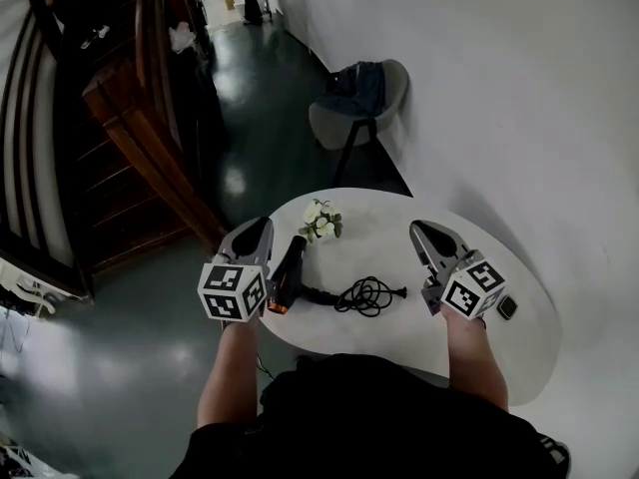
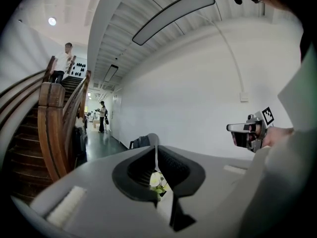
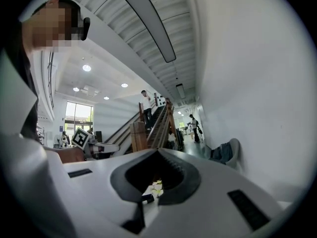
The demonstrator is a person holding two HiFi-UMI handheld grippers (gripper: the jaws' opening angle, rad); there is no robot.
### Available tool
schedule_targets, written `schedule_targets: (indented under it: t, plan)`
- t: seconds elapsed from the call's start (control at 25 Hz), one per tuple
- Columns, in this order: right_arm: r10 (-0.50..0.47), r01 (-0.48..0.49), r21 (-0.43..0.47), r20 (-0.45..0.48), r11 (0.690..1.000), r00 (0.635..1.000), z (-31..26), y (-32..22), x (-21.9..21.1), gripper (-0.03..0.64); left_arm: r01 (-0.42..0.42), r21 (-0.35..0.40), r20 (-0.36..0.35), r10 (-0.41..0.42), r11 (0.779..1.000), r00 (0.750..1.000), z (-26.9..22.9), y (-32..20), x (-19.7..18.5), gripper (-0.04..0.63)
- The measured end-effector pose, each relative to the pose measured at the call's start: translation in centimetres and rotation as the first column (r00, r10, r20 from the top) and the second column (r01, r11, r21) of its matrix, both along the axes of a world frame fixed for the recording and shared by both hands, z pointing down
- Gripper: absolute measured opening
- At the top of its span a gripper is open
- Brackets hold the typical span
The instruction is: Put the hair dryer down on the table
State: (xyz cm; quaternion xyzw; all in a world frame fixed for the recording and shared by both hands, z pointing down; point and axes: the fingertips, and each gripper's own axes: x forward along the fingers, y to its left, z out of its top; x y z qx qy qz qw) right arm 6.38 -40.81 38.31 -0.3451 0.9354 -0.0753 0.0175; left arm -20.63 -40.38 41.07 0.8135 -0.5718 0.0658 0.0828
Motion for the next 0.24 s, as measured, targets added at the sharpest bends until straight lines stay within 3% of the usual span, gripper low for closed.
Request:
schedule_targets:
  t: [0.24]
  plan:
    - [-0.016, 0.016, 0.002, -0.009, 1.0, 1.0, 0.02, -0.34, -1.15, 0.011, 0.01, 0.002, -0.002, -0.01, 1.0, 1.0, -0.13, -0.17, -1.12, 0.028]
